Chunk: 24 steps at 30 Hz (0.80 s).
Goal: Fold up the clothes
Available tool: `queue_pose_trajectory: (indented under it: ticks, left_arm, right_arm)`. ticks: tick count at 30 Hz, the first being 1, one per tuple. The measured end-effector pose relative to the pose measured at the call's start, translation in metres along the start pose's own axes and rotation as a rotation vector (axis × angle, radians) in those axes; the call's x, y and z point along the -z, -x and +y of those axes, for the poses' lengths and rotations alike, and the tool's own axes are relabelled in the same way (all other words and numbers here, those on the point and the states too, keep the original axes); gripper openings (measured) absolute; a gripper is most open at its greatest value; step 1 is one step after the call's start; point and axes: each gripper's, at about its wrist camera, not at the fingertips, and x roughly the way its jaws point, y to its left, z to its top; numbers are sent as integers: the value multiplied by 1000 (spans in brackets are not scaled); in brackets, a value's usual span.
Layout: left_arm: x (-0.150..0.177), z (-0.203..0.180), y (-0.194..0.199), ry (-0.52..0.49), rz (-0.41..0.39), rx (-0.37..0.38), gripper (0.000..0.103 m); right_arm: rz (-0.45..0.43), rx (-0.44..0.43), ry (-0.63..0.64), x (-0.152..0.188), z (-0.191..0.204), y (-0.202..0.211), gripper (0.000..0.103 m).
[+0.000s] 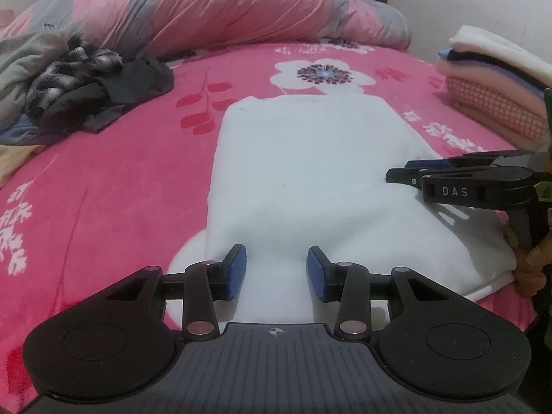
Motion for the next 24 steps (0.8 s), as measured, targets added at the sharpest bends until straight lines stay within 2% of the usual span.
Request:
queue_pose_trajectory:
  ticks: [5, 10, 17, 20, 24]
  left_arm:
    - [-5, -7, -2, -5, 33, -32, 43]
    - [-7, -13, -3, -16, 54, -65, 44]
    - [-8, -20, -2, -29, 73, -104, 45]
    - [-9, -22, -2, -35, 78, -113, 45]
    - [-9, -24, -2, -45, 82, -126, 46]
  right_arm:
    - [-25, -9, -13, 2, -1, 6, 31]
    - [-76, -53, -40, 3, -7, 23, 32]
    - [-174, -77, 13, 11, 5, 76, 32]
    - [-155, -93, 11, 21, 8, 89, 32]
    - [-65, -80, 3, 37, 9, 79, 33]
